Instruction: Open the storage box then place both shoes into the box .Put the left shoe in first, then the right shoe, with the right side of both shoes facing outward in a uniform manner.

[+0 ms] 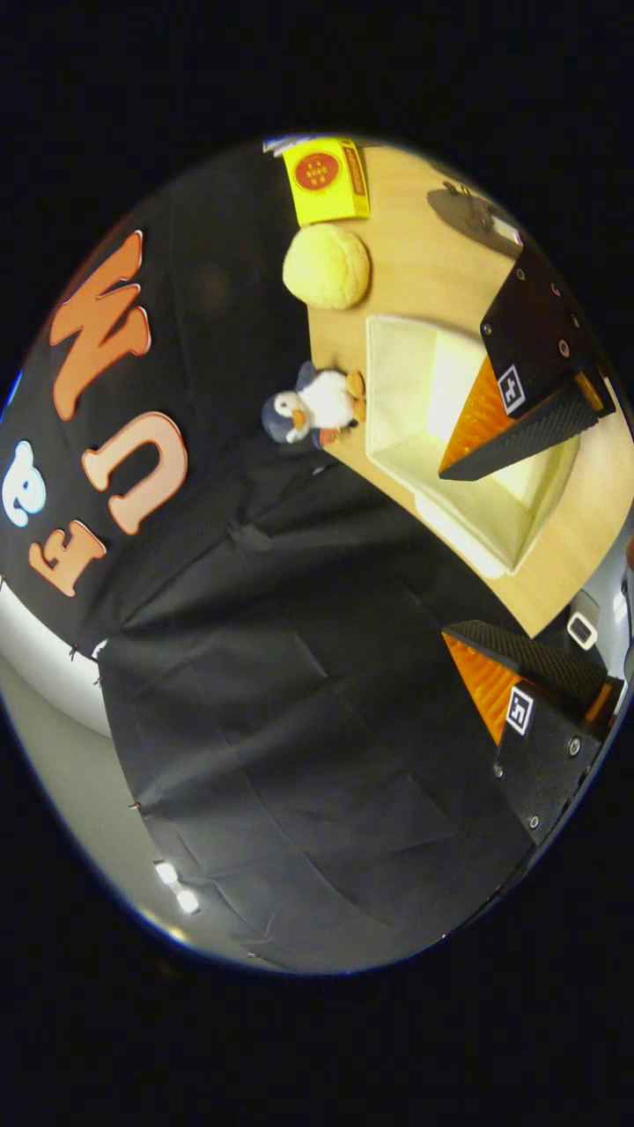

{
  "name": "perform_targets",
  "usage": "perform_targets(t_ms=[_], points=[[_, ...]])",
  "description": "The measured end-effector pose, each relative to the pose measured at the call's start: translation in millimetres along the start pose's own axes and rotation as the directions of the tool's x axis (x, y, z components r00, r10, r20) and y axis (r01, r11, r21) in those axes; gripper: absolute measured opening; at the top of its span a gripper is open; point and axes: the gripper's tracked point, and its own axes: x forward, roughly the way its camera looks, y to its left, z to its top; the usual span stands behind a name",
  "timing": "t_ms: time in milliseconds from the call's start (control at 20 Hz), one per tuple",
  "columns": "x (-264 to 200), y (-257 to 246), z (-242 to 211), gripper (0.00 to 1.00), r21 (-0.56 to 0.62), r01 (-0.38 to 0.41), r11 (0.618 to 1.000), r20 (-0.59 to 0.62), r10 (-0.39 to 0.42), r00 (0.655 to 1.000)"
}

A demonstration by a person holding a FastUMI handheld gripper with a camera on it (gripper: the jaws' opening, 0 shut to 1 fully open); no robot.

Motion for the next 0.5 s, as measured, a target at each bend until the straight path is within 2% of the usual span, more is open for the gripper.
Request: perform_targets(t_ms=[200, 500], points=[[-44, -70, 6, 0.97, -0.017, 0.171, 0.985, 0.063, -0.170, 0.984], [-94, -172, -17, 0.98, -0.019, 0.400, 0.916, 0.030, -0.399, 0.916]])
